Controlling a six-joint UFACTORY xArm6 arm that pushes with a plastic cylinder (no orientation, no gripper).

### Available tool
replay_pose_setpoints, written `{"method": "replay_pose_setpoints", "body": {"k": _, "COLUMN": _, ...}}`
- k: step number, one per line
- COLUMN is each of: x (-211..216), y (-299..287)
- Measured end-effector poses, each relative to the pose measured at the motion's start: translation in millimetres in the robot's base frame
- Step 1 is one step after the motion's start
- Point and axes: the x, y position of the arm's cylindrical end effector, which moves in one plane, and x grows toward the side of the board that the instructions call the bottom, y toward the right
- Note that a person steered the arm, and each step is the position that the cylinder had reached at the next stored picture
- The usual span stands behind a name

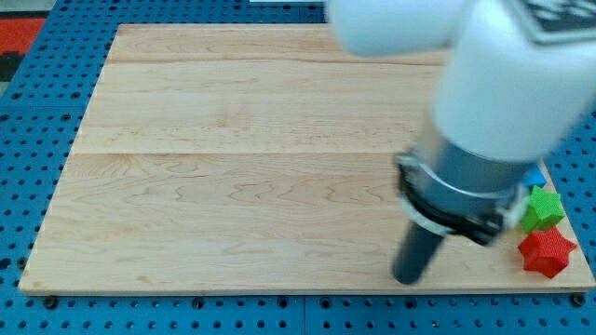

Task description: Move your arm to the top side of the board

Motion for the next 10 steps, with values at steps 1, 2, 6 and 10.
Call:
{"method": "replay_pose_setpoints", "body": {"k": 1, "x": -87.5, "y": 14.1}}
{"method": "replay_pose_setpoints", "body": {"k": 2, "x": -162.4, "y": 18.9}}
{"method": "replay_pose_setpoints", "body": {"k": 6, "x": -286.6, "y": 12.3}}
{"method": "replay_pose_setpoints", "body": {"k": 10, "x": -400.9, "y": 56.9}}
